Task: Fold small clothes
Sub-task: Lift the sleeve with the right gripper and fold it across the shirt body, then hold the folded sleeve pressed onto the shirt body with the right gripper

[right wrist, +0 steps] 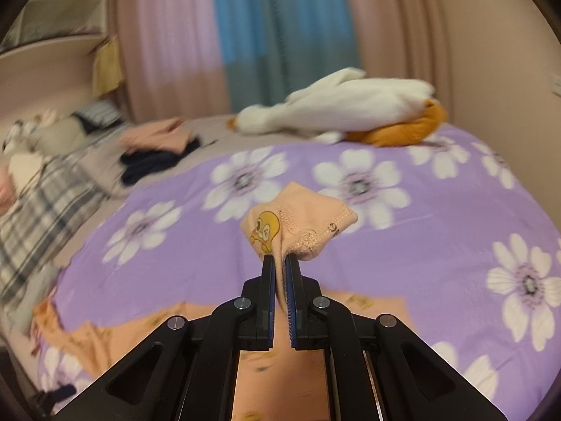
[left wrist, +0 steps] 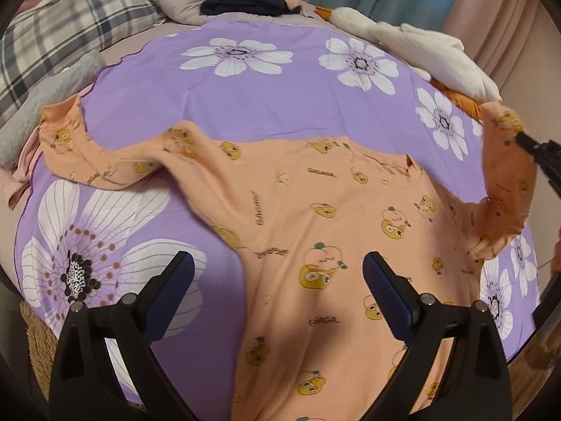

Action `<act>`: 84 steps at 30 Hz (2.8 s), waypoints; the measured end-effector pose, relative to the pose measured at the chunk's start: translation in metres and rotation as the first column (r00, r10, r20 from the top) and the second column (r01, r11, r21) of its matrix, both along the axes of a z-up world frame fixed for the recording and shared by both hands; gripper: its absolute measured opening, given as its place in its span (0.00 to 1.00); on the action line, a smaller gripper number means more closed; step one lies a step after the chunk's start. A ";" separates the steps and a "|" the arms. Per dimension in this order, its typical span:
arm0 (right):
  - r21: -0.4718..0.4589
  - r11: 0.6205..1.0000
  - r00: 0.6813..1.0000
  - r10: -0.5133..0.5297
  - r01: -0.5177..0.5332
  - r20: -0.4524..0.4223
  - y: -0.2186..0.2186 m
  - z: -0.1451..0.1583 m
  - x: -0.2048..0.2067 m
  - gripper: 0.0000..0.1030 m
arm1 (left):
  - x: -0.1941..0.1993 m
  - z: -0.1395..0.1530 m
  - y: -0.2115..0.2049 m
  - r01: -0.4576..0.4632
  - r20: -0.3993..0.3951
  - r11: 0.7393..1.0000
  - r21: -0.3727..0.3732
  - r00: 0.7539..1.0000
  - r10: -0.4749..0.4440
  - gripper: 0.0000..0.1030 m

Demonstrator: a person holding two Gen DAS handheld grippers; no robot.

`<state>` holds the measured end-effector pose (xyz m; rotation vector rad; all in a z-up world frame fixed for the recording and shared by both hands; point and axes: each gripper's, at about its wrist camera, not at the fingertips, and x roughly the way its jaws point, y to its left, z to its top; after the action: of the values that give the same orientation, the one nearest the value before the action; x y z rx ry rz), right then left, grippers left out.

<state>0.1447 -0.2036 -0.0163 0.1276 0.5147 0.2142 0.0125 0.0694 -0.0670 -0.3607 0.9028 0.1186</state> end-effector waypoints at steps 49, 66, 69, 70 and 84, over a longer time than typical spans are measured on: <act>-0.060 0.977 0.910 0.169 -0.206 -0.378 0.145 -0.128 -0.005 0.07 | -0.007 -0.031 0.048 -0.041 -0.020 0.985 -0.165 0.999 0.038 0.94; -0.074 0.977 0.916 0.160 -0.200 -0.369 0.145 -0.129 -0.006 0.07 | -0.001 -0.045 0.050 -0.014 -0.045 0.984 -0.177 0.999 0.006 0.95; -0.081 0.976 0.917 0.158 -0.201 -0.365 0.146 -0.129 -0.006 0.07 | -0.001 -0.046 0.049 -0.013 -0.047 0.985 -0.171 0.999 0.005 0.96; -0.082 0.976 0.918 0.158 -0.201 -0.365 0.146 -0.129 -0.006 0.07 | -0.001 -0.046 0.049 -0.011 -0.047 0.986 -0.166 0.999 0.003 0.96; -0.072 0.977 0.917 0.161 -0.200 -0.364 0.147 -0.130 -0.006 0.07 | 0.000 -0.046 0.048 -0.008 -0.051 0.987 -0.163 0.999 -0.001 0.97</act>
<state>0.1386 -0.0568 -0.1460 0.0112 0.9016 0.3471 0.0129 0.1171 -0.1129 -0.5136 0.9652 0.0573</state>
